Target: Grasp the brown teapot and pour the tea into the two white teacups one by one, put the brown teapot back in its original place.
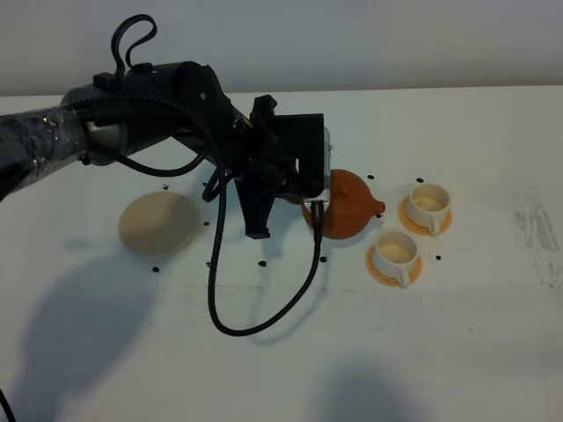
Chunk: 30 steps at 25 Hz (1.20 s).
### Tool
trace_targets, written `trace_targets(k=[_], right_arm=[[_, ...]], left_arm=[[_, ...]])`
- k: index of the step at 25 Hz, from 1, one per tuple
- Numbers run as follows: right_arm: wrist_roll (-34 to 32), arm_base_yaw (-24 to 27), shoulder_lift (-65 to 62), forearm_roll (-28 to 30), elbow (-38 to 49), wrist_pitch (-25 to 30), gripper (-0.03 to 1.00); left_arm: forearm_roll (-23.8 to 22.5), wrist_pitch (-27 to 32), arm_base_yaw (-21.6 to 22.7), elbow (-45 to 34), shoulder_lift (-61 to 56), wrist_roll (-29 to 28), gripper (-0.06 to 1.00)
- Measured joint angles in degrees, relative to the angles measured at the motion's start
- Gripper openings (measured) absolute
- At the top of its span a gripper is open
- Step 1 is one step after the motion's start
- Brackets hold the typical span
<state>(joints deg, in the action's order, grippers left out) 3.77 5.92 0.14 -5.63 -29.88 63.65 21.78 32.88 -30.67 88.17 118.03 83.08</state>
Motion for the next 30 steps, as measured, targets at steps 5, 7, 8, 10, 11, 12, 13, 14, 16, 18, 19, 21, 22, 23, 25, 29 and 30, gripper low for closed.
trace_targets(k=[5,7,8,10,11,12,13,14,16,18,19,21,22,23,25,29,30], right_arm=[[0.00,0.00,0.00,0.00,0.00,0.00,0.22],[0.00,0.00,0.00,0.00,0.00,0.00,0.22],[0.00,0.00,0.00,0.00,0.00,0.00,0.22],[0.00,0.00,0.00,0.00,0.00,0.00,0.22],[0.00,0.00,0.00,0.00,0.00,0.00,0.22],[0.00,0.00,0.00,0.00,0.00,0.00,0.22],[0.00,0.00,0.00,0.00,0.00,0.00,0.22],[0.00,0.00,0.00,0.00,0.00,0.00,0.22],[0.00,0.00,0.00,0.00,0.00,0.00,0.22],[0.00,0.00,0.00,0.00,0.00,0.00,0.22],[0.00,0.00,0.00,0.00,0.00,0.00,0.22],[0.00,0.00,0.00,0.00,0.00,0.00,0.22],[0.00,0.00,0.00,0.00,0.00,0.00,0.22],[0.00,0.00,0.00,0.00,0.00,0.00,0.22],[0.00,0.00,0.00,0.00,0.00,0.00,0.22],[0.00,0.00,0.00,0.00,0.00,0.00,0.22],[0.00,0.00,0.00,0.00,0.00,0.00,0.22]], left_arm=[[-2.02,-2.75,-0.64,0.00,0.00,0.57,0.09],[-2.25,-3.63,-1.04,0.00,0.00,0.69,0.09],[-2.33,-3.97,-1.21,0.00,0.00,0.90,0.09],[-2.43,-4.35,-1.52,0.00,0.00,2.07,0.09],[-2.39,-4.58,-1.63,0.00,0.04,2.73,0.09],[-2.39,-4.72,-1.71,0.00,0.10,3.38,0.09],[-2.39,-4.97,-1.79,0.00,0.17,3.89,0.09],[-2.39,-5.23,-1.85,0.00,0.46,4.38,0.09],[-2.46,-5.67,-2.03,0.00,1.02,4.89,0.09],[-2.86,-5.94,-2.28,0.00,1.56,5.02,0.09],[-3.19,-6.42,-2.34,0.00,1.78,5.09,0.09],[-3.62,-7.75,-2.58,0.00,1.96,5.09,0.09],[-3.65,-8.62,-2.64,0.00,2.02,5.11,0.09],[-3.65,-9.43,-2.69,0.00,2.14,5.11,0.09],[-3.66,-10.51,-2.74,0.00,2.20,5.79,0.09],[-3.90,-11.22,-3.22,0.00,2.34,8.78,0.09],[-3.97,-11.22,-3.42,0.00,2.38,9.43,0.09]])
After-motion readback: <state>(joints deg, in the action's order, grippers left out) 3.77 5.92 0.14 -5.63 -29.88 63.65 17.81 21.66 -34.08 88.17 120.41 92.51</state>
